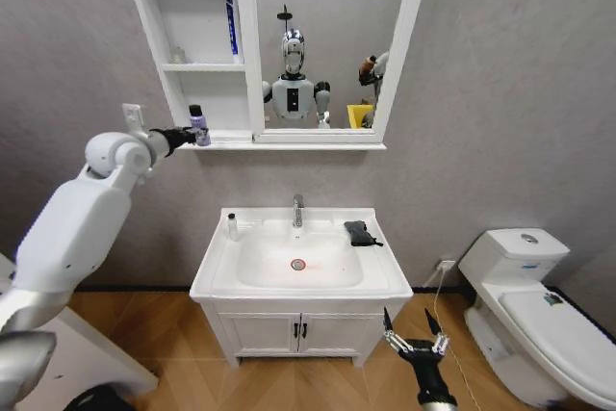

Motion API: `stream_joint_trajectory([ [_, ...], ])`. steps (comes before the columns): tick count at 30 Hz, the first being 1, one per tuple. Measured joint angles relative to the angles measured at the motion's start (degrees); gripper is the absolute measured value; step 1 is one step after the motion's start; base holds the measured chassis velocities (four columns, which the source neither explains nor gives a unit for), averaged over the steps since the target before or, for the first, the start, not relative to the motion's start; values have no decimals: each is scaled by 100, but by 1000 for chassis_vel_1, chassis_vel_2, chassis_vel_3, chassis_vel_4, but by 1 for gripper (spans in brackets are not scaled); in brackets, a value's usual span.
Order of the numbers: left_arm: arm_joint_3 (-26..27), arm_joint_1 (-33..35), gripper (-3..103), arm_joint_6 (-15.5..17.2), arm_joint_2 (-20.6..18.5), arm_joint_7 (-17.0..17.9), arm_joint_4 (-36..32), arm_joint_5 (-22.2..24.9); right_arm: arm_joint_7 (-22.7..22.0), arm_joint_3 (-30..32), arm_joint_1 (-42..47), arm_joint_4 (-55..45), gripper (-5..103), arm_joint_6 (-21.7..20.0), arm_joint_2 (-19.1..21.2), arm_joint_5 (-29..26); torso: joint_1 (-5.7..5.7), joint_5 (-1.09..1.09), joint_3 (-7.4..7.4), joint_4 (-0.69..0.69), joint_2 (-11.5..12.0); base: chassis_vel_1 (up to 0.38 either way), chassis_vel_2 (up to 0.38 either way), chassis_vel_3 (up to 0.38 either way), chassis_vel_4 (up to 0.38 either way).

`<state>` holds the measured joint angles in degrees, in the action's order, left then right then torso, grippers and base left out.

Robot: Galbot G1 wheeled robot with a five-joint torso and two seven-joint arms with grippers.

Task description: Move facial cleanser and shampoo from washbasin to cabinet, then wipe washbasin with towel.

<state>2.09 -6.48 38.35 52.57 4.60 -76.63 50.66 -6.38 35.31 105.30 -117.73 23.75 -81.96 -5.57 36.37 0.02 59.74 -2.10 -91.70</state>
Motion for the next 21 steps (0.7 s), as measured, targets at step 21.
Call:
stream_joint_trajectory([
  [21,133,-662,39,-695,955,-517,2191,-1492,-5,32,-138,166,100,-20,48,-153,-1,-2,-1,-3,0,0,0,0,0],
])
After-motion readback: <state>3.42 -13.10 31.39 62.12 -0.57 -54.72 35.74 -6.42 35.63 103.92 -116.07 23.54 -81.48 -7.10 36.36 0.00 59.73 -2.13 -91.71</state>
